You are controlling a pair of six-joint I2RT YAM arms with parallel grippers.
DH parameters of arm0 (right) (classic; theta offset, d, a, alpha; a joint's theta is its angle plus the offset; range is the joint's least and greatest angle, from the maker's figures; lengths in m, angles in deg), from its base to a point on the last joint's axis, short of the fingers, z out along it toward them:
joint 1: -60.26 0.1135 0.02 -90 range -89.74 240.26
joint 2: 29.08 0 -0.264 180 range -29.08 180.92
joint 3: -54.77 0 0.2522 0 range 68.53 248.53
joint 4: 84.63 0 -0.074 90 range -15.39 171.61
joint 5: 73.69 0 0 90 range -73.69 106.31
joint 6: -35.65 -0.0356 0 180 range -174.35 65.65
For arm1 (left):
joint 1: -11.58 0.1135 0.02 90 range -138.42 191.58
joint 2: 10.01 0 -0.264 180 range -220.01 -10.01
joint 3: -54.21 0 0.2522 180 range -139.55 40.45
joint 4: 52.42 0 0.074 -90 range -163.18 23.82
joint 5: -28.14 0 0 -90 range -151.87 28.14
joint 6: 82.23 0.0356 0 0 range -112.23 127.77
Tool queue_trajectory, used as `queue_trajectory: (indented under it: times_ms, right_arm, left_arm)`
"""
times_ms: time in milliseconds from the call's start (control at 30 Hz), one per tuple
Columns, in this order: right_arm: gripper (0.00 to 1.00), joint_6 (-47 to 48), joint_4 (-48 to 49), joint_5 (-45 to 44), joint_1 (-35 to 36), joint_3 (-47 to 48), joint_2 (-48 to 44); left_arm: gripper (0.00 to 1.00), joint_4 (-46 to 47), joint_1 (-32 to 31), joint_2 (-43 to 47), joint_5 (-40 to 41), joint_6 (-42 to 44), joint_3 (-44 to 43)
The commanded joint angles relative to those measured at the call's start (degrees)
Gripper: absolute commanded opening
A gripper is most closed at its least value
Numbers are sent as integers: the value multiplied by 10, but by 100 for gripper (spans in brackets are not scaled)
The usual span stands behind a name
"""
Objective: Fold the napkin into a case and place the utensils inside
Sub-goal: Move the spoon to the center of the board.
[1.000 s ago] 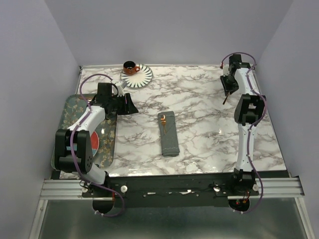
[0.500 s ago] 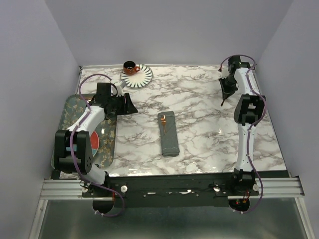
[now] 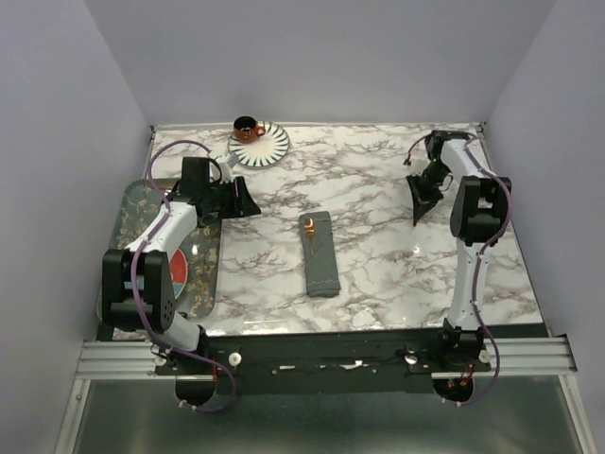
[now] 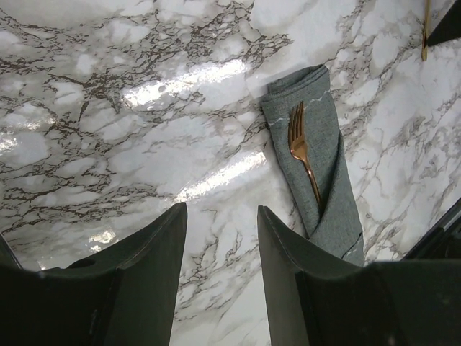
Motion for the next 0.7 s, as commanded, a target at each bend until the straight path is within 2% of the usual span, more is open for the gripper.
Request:
queue_trajectory:
  times_ms: [0, 133, 233, 300, 400, 467, 567, 667]
  right_arm:
    - [11, 36, 28, 62, 77, -223, -97]
    - [17, -23, 72, 80, 111, -349, -167]
    - [19, -67, 98, 93, 114, -392, -204]
    - [27, -75, 103, 116, 116, -385, -231]
    - [40, -75, 104, 100, 115, -317, -249]
    - [43, -68, 96, 65, 112, -231, -237]
    - [49, -73, 83, 24, 82, -157, -198]
    - [49, -91, 79, -7, 48, -71, -138]
  left_arm:
    - [53, -11, 3, 27, -13, 8, 1]
    - [53, -13, 3, 35, -9, 8, 7]
    - [53, -17, 3, 39, -9, 10, 10]
    - [53, -21, 3, 42, -12, 12, 13]
    - [53, -20, 3, 43, -17, 10, 17]
    - [53, -19, 3, 43, -18, 8, 17]
    - [53, -17, 3, 42, -17, 7, 12]
    - [53, -18, 3, 36, -15, 7, 3]
